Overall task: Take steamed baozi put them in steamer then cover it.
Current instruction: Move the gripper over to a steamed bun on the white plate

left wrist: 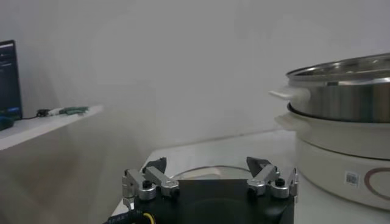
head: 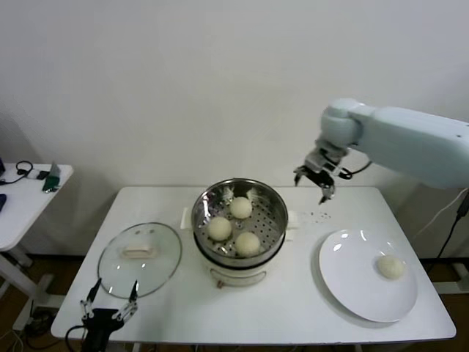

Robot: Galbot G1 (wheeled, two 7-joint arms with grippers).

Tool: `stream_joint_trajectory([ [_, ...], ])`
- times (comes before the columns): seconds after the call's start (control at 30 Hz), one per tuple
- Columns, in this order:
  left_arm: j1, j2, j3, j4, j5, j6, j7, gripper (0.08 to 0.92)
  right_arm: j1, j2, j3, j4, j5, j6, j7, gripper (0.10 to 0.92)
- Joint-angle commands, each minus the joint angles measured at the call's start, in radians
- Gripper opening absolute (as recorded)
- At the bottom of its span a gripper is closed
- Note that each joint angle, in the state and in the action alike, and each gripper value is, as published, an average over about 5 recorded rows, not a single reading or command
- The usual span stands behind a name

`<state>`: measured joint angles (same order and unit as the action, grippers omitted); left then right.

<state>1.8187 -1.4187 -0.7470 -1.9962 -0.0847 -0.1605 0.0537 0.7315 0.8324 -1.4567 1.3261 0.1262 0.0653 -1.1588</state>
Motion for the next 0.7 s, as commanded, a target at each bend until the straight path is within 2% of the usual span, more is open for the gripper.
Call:
stream_joint_trajectory([
  [0.03, -0.002, -0.005, -0.001, -0.005, 0.009, 0.004, 0.001, 0.823, -0.078, -0.345, -0.1, 0.058, 0.081, -0.295, 0.123, 0.823],
  [0.37, 0.009, -0.019, -0.005, -0.009, 0.025, 0.006, 0.0, 0.823, -0.505, -0.415, 0.249, -0.033, -0.123, -0.306, 0.106, 0.823],
  [0.7, 0.011, -0.034, -0.008, -0.003, 0.038, 0.01, -0.001, 0.823, -0.701, -0.384, 0.439, -0.132, -0.237, -0.255, 0.075, 0.823],
])
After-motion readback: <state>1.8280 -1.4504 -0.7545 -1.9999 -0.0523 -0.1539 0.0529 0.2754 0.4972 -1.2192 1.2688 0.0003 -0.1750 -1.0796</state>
